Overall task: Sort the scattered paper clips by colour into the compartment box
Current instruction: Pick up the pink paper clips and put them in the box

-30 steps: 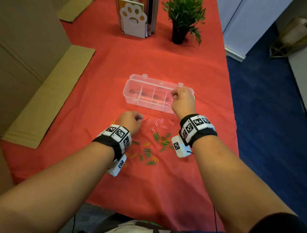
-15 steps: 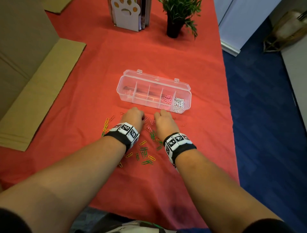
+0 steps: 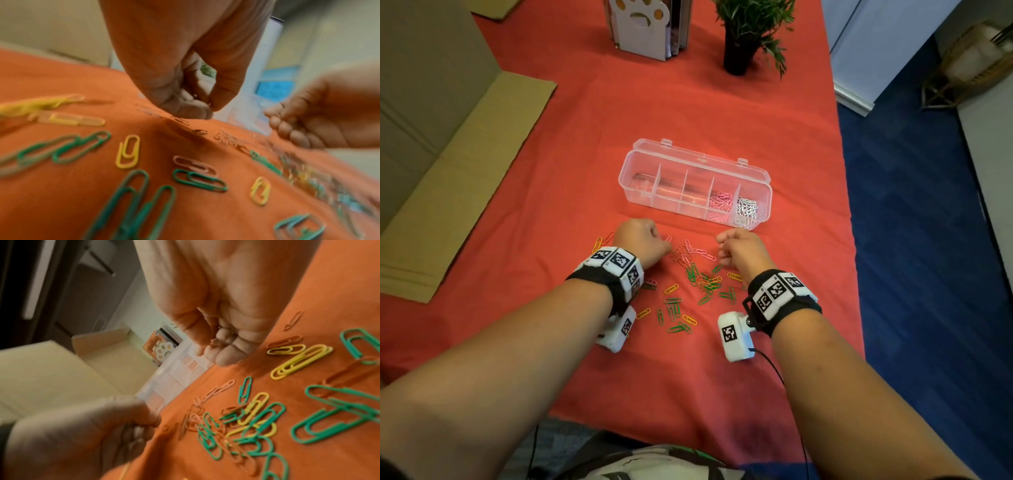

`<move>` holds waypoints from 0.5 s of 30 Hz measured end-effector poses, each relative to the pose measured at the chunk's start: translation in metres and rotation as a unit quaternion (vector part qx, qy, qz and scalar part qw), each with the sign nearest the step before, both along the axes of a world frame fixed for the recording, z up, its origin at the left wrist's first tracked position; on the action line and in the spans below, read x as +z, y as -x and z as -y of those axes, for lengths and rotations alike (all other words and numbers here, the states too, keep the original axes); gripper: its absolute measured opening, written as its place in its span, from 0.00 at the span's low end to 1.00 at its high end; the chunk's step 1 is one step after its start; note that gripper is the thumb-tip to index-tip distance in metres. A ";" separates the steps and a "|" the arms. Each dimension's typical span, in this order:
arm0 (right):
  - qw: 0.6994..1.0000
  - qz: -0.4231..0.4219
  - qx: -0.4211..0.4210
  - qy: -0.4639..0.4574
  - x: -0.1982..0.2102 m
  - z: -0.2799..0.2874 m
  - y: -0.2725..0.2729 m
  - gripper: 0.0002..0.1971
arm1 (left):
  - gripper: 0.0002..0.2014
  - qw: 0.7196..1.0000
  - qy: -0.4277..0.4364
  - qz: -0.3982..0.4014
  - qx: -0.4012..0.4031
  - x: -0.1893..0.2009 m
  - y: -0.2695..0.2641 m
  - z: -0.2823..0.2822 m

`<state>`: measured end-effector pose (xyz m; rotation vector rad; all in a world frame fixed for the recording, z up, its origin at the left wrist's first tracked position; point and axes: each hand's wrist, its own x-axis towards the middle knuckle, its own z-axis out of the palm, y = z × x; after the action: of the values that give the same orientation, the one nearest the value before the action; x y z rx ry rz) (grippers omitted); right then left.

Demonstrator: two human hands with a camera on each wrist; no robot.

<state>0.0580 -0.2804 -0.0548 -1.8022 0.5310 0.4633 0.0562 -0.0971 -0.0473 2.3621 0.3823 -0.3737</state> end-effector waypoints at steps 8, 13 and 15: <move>0.884 0.135 0.256 0.368 -0.016 -0.019 0.006 0.10 | 0.14 0.953 0.269 -0.103 0.095 0.006 0.008 0.002; 0.812 0.153 0.329 0.458 -0.019 -0.031 0.018 0.16 | 0.15 0.907 0.350 -0.199 0.127 0.010 0.023 0.007; 0.816 0.127 0.337 0.452 -0.019 -0.032 0.016 0.17 | 0.12 0.903 0.348 -0.212 0.135 0.004 0.027 0.009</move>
<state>0.0416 -0.2488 -0.0734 -2.9445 -0.1710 0.4567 0.0292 -0.1062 -0.0432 1.4955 0.6453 -0.7527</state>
